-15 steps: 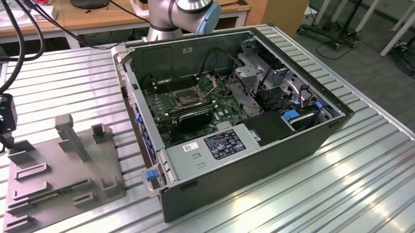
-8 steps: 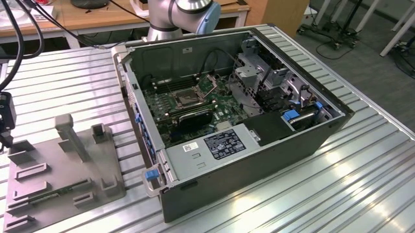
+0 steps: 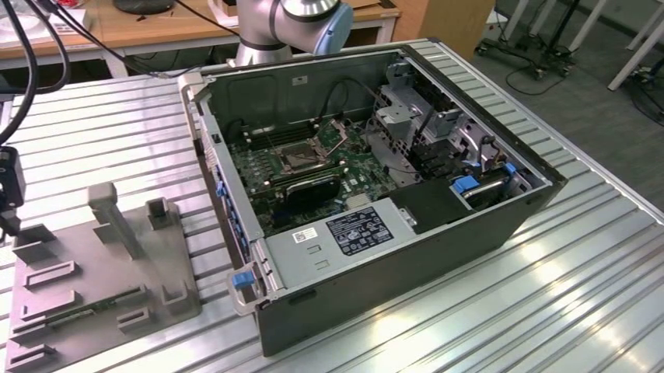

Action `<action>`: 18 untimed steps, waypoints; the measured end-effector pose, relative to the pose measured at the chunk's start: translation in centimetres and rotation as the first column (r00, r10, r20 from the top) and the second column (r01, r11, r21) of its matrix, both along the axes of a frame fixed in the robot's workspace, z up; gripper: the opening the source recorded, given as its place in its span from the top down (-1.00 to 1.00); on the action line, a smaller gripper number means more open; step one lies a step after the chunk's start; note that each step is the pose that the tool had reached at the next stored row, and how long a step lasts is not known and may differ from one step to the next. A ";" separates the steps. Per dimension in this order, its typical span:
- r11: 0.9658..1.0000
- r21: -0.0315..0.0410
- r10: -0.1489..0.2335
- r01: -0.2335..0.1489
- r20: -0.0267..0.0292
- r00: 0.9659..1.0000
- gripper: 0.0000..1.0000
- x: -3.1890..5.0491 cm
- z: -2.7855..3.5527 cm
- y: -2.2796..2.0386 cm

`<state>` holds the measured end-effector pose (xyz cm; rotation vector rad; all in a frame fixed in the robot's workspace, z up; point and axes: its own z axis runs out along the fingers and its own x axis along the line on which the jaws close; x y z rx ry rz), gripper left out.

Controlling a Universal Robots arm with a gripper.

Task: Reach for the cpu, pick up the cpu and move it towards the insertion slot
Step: 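Pick up the cpu and move it towards the insertion slot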

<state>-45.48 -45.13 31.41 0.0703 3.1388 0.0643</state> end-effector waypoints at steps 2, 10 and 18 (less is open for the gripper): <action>1.000 0.000 0.000 0.000 0.000 1.000 -0.09 0.00 0.16 0.00; 1.000 0.001 0.000 0.000 0.000 1.000 -0.09 0.00 0.63 0.00; 1.000 0.001 0.000 0.000 0.000 1.000 -0.09 0.00 1.20 0.00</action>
